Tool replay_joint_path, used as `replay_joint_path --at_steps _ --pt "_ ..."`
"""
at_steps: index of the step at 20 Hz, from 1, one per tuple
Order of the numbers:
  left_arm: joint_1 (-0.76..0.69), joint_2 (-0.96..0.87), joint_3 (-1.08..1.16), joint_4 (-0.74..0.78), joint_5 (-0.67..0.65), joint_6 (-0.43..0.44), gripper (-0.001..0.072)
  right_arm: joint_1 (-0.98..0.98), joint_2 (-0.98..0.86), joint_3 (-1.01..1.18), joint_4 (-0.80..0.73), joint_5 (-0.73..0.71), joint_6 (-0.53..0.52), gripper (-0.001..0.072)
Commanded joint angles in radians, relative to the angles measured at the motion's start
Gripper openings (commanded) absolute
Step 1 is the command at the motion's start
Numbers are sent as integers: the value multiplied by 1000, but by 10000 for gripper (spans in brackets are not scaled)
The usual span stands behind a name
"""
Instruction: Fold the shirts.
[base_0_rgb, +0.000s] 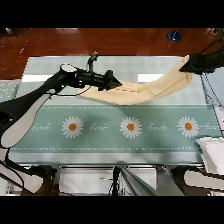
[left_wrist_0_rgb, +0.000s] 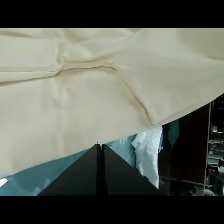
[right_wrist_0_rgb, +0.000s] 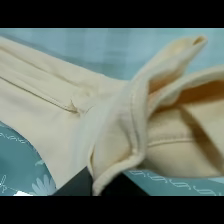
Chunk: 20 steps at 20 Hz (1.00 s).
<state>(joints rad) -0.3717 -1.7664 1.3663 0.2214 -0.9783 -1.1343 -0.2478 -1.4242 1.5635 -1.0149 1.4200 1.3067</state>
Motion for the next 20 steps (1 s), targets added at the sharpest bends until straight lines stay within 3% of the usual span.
replay_joint_path --at_steps 1,10,15,20 --pt "-107 -5 1 -20 99 -47 25 0 44 1 -5 13 0 22" --pt "-230 -94 1 -21 151 -171 24 0 132 0 -5 22 -19 22" --pt "-299 -111 2 -21 268 -241 23 0 167 1 -1 22 -37 22" --pt "-403 -209 106 -133 309 -267 24 0 175 0 58 16 -45 22"
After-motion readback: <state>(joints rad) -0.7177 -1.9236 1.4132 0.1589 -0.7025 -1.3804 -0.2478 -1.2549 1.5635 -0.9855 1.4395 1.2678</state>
